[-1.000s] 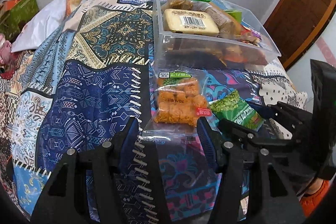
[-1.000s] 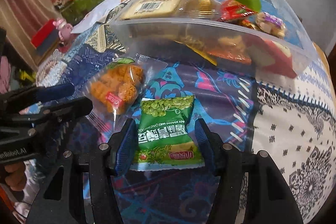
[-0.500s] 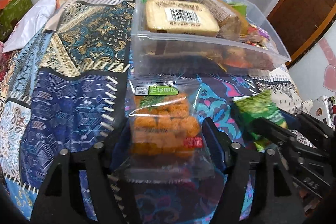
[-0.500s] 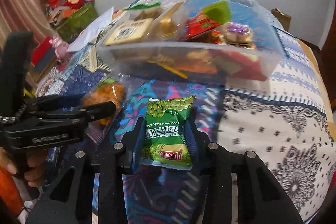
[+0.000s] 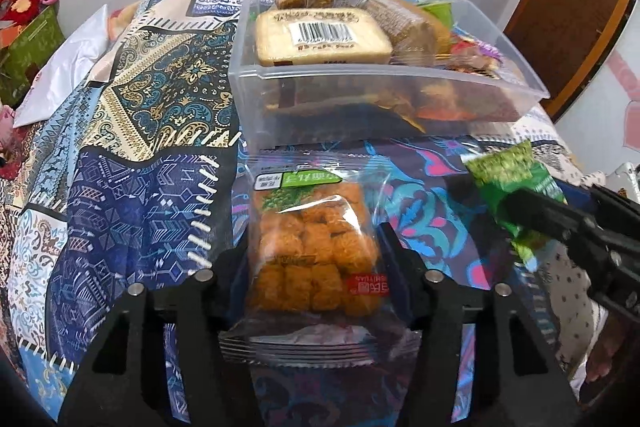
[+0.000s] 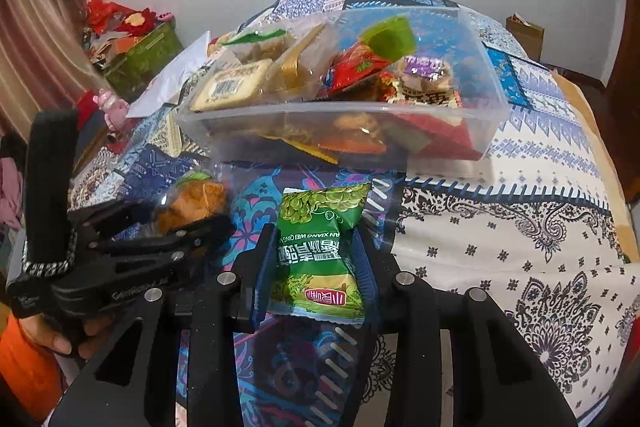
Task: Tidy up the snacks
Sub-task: 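Grasp the orange puffed snack bag with the left gripper while the right grasps the green pea snack bag, then lower the orange snack bag and green pea bag into the clear box, open both grippers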
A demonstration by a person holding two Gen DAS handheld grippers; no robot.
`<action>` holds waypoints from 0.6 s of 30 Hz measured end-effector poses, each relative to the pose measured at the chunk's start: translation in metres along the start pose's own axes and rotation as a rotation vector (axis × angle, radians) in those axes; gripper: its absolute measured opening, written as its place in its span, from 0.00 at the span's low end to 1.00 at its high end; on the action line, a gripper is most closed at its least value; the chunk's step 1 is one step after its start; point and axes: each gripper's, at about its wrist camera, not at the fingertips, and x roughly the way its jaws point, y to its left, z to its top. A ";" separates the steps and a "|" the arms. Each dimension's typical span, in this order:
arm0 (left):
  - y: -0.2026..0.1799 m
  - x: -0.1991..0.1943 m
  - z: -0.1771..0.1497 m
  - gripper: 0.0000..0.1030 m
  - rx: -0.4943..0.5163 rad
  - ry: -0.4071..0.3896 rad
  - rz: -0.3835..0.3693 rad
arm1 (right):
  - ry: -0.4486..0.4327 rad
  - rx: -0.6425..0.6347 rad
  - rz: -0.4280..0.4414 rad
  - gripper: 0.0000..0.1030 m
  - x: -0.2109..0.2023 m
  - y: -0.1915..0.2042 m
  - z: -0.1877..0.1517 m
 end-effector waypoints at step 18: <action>-0.014 -0.078 0.030 0.55 0.013 -0.205 -0.058 | -0.139 0.015 -0.008 0.33 -0.038 -0.005 0.029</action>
